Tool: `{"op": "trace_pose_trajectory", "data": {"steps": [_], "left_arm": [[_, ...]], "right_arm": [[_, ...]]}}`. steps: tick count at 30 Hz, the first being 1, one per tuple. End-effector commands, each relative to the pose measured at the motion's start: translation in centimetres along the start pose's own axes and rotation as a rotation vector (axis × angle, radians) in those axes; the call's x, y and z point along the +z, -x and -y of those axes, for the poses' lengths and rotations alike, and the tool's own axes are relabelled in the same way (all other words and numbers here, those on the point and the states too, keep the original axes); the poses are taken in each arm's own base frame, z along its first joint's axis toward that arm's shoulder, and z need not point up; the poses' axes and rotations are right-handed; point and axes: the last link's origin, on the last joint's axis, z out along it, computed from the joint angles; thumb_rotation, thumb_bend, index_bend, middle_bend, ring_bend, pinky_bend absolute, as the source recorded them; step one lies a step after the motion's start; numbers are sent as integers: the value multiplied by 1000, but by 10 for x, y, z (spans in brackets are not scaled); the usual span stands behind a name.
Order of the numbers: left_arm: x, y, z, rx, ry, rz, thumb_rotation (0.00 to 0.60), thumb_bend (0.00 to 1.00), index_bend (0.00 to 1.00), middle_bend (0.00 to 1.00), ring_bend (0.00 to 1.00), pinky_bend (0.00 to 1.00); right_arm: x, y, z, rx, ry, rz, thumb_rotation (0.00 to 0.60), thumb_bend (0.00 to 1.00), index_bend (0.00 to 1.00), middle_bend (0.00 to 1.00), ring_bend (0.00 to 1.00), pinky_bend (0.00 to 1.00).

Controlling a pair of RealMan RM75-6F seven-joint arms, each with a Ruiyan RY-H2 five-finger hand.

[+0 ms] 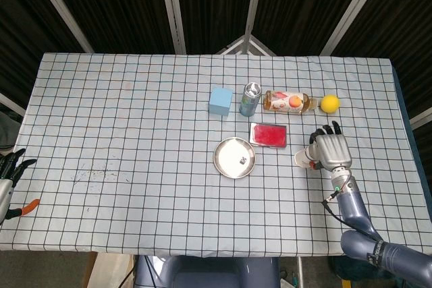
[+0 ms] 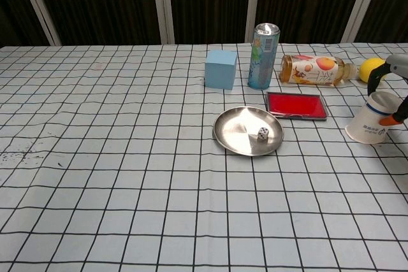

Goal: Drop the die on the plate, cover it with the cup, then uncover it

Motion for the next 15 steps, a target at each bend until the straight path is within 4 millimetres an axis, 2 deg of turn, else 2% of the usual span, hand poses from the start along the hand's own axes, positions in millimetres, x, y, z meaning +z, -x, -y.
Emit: {"op": "trace_pose_trajectory", "data": {"steps": [1, 4, 9, 12, 15], "left_arm": [[0, 0, 0, 0, 0, 0, 600, 293, 164, 0, 0, 24], [0, 0, 0, 0, 2, 1, 600, 294, 164, 0, 0, 24], [-1, -1, 1, -5, -1, -2, 600, 293, 164, 0, 0, 24], [-1, -2, 2, -12, -4, -6, 600, 293, 165, 0, 0, 24], [-1, -3, 3, -16, -5, -9, 600, 294, 165, 0, 0, 24]], "right_arm": [[-1, -5, -2, 14, 2, 19, 600, 31, 73, 110, 49, 0], [-5, -13, -2, 51, -5, 19, 600, 23, 18, 85, 37, 0], [-22, -48, -6, 155, -30, -42, 600, 23, 0, 65, 27, 0], [-48, -70, -15, 198, -38, -118, 600, 22, 0, 64, 27, 0], [-77, -79, -26, 224, -20, -183, 600, 21, 0, 64, 41, 0]]}}
